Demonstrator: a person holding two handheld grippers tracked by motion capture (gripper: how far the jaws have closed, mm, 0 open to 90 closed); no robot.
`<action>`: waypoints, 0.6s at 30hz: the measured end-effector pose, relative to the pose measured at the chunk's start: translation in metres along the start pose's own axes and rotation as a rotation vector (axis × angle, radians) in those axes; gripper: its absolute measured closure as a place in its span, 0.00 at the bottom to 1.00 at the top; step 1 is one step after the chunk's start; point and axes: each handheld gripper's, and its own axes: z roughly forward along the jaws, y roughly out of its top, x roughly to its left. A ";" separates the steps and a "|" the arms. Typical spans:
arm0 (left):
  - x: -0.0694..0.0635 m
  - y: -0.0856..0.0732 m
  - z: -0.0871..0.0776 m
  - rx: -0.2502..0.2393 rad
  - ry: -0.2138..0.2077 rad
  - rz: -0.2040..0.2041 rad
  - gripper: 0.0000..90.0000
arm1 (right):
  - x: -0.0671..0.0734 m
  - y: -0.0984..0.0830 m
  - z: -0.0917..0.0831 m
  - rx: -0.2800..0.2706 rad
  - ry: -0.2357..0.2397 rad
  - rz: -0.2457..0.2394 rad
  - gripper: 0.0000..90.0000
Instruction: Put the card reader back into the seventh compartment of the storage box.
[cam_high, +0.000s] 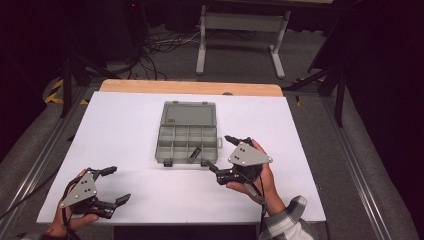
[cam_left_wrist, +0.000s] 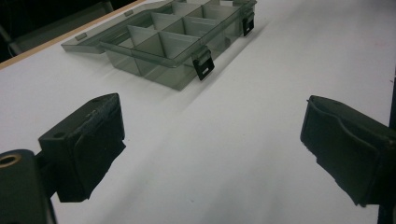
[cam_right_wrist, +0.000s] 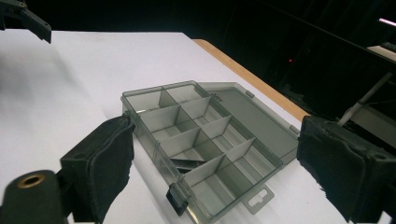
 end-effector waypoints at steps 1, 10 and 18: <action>0.000 0.000 0.000 0.000 -0.002 0.000 0.08 | 0.000 -0.001 -0.001 0.001 -0.002 -0.002 0.14; 0.001 0.000 0.000 0.004 0.004 0.000 0.08 | 0.003 -0.015 -0.012 0.027 -0.012 -0.013 0.12; 0.000 0.000 0.002 0.015 0.008 0.004 0.08 | 0.008 -0.030 -0.019 0.052 -0.031 -0.062 0.12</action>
